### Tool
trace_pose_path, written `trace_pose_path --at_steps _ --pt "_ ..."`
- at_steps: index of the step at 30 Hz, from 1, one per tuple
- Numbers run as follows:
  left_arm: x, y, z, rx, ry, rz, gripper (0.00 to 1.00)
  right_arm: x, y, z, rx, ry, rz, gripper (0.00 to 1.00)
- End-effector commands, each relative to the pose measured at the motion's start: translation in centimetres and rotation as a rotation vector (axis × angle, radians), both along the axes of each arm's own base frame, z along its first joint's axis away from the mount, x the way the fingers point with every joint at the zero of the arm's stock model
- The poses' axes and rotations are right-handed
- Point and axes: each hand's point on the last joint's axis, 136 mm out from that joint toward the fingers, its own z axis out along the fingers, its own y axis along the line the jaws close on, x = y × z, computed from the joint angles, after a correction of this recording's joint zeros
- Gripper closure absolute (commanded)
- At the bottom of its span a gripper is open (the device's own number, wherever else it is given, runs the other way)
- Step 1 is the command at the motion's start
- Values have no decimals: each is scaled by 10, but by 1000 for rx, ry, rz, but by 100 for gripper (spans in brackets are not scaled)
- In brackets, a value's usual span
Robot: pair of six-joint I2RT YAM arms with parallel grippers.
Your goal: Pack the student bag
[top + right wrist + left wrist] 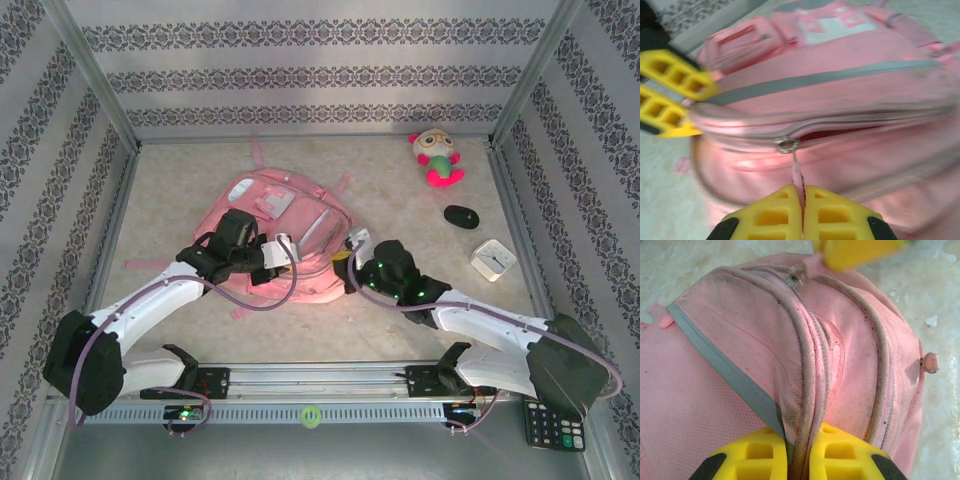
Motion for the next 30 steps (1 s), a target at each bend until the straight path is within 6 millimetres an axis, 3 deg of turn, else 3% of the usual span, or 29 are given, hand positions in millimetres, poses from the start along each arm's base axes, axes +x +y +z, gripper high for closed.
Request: trace_pose_path --at_steps 1,5,9,10,13,17,24,28,30 --pt "-11 28 -12 84 25 45 96 10 -38 -30 -78 109 -126 100" --pt "-18 32 -15 83 34 46 88 4 -24 -32 -66 129 -32 100" --pt "-23 17 3 -24 92 45 45 -5 -10 -30 -47 133 29 100" --pt "-19 11 10 -64 100 70 39 -7 -8 -29 -42 134 38 100" --pt "-13 -10 20 -101 95 107 33 -9 -4 -29 -34 137 49 100" --pt "-12 -40 20 -72 56 78 30 -10 -3 -27 -27 136 50 100" --pt "4 -58 2 0 42 135 31 -12 -2 -27 -20 140 58 100" --pt "8 -49 -10 54 23 168 52 -12 -2 -31 -24 147 56 100" --pt "2 -44 -15 78 6 142 73 -12 -4 -36 -36 155 44 100"
